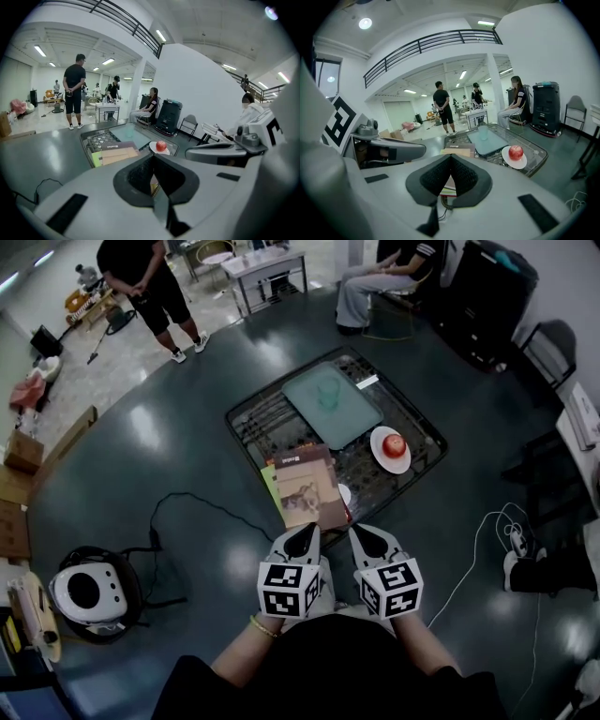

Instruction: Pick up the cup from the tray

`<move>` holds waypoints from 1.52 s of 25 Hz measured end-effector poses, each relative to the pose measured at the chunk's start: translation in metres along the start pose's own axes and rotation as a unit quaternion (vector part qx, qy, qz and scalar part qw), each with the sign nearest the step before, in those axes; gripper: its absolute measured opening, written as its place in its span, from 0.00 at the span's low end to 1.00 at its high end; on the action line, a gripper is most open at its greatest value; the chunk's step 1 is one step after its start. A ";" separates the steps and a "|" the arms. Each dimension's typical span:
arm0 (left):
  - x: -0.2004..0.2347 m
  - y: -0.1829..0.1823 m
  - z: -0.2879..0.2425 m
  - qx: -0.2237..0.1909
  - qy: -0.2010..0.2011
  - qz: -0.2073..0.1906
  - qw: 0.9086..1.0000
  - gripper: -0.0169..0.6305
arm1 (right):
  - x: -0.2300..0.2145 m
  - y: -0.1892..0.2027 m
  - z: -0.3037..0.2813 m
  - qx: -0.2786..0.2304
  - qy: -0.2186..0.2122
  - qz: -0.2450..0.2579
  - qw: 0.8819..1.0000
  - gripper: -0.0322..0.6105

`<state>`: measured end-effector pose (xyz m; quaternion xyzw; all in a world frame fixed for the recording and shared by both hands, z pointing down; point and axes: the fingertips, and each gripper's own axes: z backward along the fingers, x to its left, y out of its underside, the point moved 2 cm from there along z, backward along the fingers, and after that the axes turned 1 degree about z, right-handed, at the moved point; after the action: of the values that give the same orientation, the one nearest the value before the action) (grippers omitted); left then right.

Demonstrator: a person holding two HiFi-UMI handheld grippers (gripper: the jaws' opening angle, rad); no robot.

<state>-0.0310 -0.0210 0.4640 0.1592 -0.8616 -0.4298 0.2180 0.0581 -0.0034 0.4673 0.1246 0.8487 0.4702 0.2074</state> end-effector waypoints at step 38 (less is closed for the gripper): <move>0.147 -0.102 -0.196 0.050 0.045 0.008 0.998 0.04 | -0.145 -0.089 -0.240 0.065 0.066 -0.017 0.996 0.05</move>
<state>-0.0474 -0.2797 0.5214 0.1820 -0.8726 -0.3767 0.2519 0.0714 -0.2883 0.5394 0.0918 0.8915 0.4174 0.1503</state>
